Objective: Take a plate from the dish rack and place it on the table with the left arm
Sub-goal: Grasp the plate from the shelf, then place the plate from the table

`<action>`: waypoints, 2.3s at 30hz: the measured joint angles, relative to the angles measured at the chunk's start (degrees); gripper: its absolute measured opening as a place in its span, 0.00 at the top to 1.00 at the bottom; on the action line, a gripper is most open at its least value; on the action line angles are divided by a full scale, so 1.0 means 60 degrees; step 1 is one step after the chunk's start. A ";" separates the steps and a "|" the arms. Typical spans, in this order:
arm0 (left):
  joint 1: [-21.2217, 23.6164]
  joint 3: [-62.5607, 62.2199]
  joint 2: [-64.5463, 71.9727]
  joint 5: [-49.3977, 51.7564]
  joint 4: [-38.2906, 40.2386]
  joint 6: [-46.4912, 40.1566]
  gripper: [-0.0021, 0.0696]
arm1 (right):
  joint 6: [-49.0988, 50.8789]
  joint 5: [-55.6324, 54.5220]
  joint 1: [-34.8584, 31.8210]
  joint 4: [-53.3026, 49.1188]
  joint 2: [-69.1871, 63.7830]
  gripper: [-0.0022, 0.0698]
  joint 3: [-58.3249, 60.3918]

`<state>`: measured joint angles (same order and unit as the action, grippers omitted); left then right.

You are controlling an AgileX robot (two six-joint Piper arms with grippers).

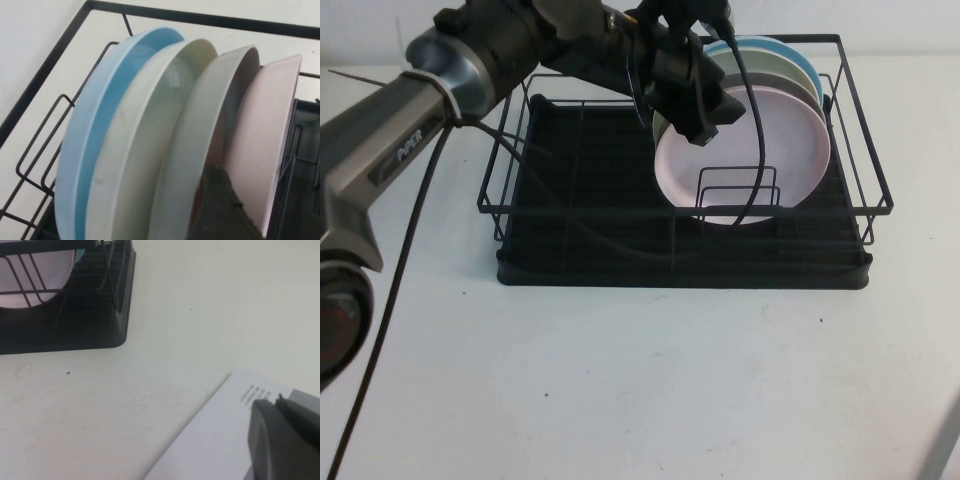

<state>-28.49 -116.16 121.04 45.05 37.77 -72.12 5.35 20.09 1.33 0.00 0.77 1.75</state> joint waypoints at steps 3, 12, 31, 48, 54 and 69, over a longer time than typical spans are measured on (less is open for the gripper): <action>0.0000 0.0000 0.0111 -0.0074 0.0034 -0.0108 0.46 | 0.0000 0.0000 0.0000 0.0000 0.0000 1.00 0.0000; -0.0015 -0.0017 0.0647 -0.0638 0.0118 -0.0165 0.46 | 0.0000 0.0000 0.0000 0.0000 0.0000 1.00 0.0000; -0.0070 -0.0146 -0.0568 -0.0493 -0.0732 -0.0319 0.85 | 0.0000 0.0000 0.0000 0.0000 0.0000 1.00 0.0000; 0.0980 0.0226 -0.3666 0.4336 -0.0234 0.6240 0.85 | 0.0000 0.0000 0.0000 0.0000 0.0000 1.00 0.0000; 0.0996 0.2992 -0.4233 0.4334 0.0713 0.5855 0.85 | 0.0000 0.0000 0.0000 0.0000 0.0000 1.00 0.0000; 0.1174 1.0209 -0.4528 0.0204 0.4115 0.3702 0.85 | 0.0000 0.0000 0.0000 0.0000 0.0000 1.00 0.0000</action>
<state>-21.44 -54.91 93.87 46.27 62.46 -49.91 5.35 20.09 1.33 0.00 0.77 1.75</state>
